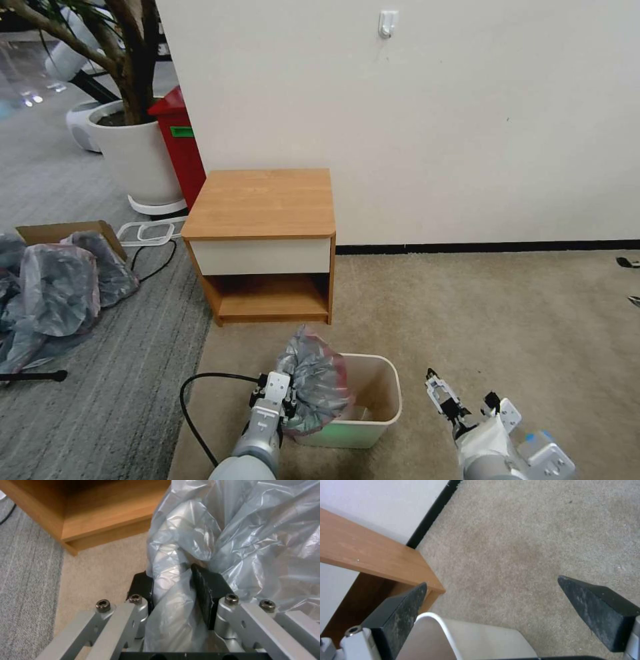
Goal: Pick up the garbage bag from the table and place it over the trash can.
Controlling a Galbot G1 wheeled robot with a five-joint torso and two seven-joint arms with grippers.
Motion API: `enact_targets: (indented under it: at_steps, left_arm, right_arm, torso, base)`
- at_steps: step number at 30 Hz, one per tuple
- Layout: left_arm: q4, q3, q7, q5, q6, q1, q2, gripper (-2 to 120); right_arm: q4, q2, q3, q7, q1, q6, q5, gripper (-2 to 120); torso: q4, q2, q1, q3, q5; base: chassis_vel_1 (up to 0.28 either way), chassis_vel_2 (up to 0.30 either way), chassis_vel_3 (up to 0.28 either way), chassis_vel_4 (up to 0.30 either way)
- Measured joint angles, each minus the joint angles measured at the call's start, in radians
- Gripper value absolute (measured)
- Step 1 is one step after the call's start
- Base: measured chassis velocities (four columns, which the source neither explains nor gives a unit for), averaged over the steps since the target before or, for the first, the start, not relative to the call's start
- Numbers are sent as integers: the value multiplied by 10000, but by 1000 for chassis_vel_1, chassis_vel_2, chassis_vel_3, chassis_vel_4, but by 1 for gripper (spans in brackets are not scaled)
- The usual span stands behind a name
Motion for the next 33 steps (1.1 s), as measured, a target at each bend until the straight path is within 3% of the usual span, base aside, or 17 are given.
enact_targets:
  at_steps: [3, 5, 7, 8, 11, 12, 15, 24, 33]
  left_arm:
    - [42, -3, -15, -12, -96, -29, -23, 21]
    - [121, 6, 19, -29, -627, 2, -61, 15]
    - [336, -12, 260, 45, -1722, 77, -103, 11]
    - [336, -12, 260, 45, -1722, 77, -103, 11]
    - [552, -75, 666, 283, -3055, 172, -116, 9]
    - [552, -75, 666, 283, -3055, 172, -116, 9]
    - [466, -134, 1122, 470, -3870, 228, 81, 7]
    - [-127, -275, 1987, 486, -4472, 336, 663, 7]
    - [-462, -463, 2073, 211, -4440, 329, 1035, 7]
  right_arm:
    - [89, -18, -37, -106, 10, -17, -363, 100]
    - [236, -105, -173, -561, 10, -100, -1003, 100]
    - [382, -308, -555, -1314, 1, -309, -1897, 100]
    - [382, -308, -555, -1314, 1, -309, -1897, 100]
    - [317, -655, -1596, -2458, -101, -726, -3612, 100]
    - [317, -655, -1596, -2458, -101, -726, -3612, 100]
    - [-388, -904, -2516, -3675, -2, -732, -5384, 100]
    - [-1509, -805, -2888, -4090, 1480, -289, -6058, 100]
    - [-1594, -855, -2836, -4281, 1824, -334, -5784, 92]
  torso:
    - [-1, 0, 0, 0, 0]
    - [-1, 0, 0, 0, -3]
    - [-1, 0, 0, 0, -6]
    - [-1, 0, 0, 0, -6]
    - [0, 0, 0, 1, -5]
    - [0, 0, 0, 1, -5]
    - [-1, 0, 0, 1, -1]
    - [0, -1, 1, 1, -1]
    - [-1, 0, 0, 0, -3]
  base:
    - [0, 0, 0, 0]
    - [0, 0, 0, 0]
    - [0, 0, 0, 0]
    - [0, 0, 0, 0]
    - [0, 0, 0, 0]
    - [0, 0, 0, 0]
    - [0, 0, 0, 0]
    - [0, 0, 0, 0]
    - [0, 0, 0, 0]
